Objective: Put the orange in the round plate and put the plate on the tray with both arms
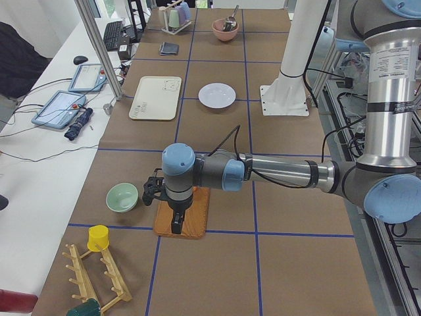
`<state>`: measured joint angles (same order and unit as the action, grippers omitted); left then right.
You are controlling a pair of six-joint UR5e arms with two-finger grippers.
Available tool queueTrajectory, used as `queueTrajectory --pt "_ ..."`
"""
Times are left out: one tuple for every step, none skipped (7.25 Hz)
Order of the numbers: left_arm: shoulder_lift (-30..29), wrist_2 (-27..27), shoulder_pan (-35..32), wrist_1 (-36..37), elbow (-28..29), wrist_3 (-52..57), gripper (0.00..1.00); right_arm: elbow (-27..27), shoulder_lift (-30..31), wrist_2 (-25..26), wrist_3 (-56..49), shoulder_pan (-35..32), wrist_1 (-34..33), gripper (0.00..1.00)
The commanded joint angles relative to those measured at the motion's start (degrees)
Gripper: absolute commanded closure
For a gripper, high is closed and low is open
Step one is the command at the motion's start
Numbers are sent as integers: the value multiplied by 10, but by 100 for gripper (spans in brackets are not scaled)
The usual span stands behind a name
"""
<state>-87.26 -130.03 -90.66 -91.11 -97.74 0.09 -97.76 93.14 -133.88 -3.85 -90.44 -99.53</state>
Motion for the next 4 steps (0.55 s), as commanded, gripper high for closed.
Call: queueTrajectory --pt "1 1 3 -2 4 -2 2 -1 -1 -2 1 0 -1 0" --pt "1 -1 5 -6 12 0 2 -2 -1 -2 1 0 0 0" --pt "-9 -1 7 -6 11 1 2 0 -3 -1 1 0 0 0" --pt "-12 -1 15 -6 11 2 2 0 -2 0 0 0 -1 0"
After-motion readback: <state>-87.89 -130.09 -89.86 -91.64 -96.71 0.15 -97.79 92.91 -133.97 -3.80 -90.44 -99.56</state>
